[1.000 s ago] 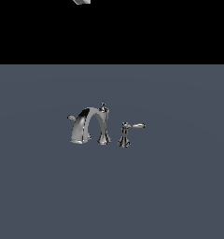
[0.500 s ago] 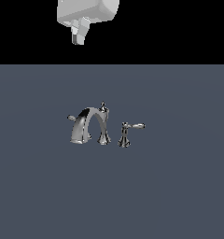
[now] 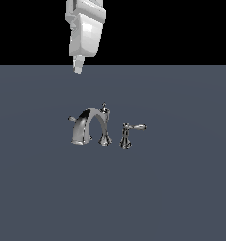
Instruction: Turn on the faucet by rotating a designated handle.
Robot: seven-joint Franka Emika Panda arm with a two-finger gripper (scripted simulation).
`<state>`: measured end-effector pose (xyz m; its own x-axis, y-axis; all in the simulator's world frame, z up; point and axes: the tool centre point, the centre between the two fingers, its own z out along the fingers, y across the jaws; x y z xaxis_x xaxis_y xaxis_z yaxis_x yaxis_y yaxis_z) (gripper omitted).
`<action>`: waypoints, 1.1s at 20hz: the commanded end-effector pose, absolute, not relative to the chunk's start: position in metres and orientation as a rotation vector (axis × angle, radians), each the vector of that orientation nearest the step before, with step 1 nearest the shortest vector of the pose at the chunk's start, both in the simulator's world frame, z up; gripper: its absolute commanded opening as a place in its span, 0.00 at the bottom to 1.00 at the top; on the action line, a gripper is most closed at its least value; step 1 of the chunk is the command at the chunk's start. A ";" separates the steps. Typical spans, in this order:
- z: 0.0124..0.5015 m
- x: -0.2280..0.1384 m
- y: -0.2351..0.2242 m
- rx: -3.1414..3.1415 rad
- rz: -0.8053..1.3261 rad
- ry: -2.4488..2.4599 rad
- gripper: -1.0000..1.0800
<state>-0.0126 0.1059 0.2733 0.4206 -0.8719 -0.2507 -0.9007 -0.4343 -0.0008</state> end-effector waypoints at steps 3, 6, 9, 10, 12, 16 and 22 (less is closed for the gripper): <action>0.240 0.005 0.115 -2.439 0.312 1.776 0.00; 0.219 0.015 0.120 -2.375 0.295 1.896 0.00; 0.197 0.025 0.125 -2.306 0.269 2.013 0.00; 0.190 0.028 0.126 -2.283 0.258 2.051 0.00; 0.175 0.033 0.129 -2.234 0.233 2.125 0.00; 0.148 0.044 0.133 -2.134 0.173 2.262 0.00; 0.118 0.055 0.137 -2.008 0.084 2.404 0.00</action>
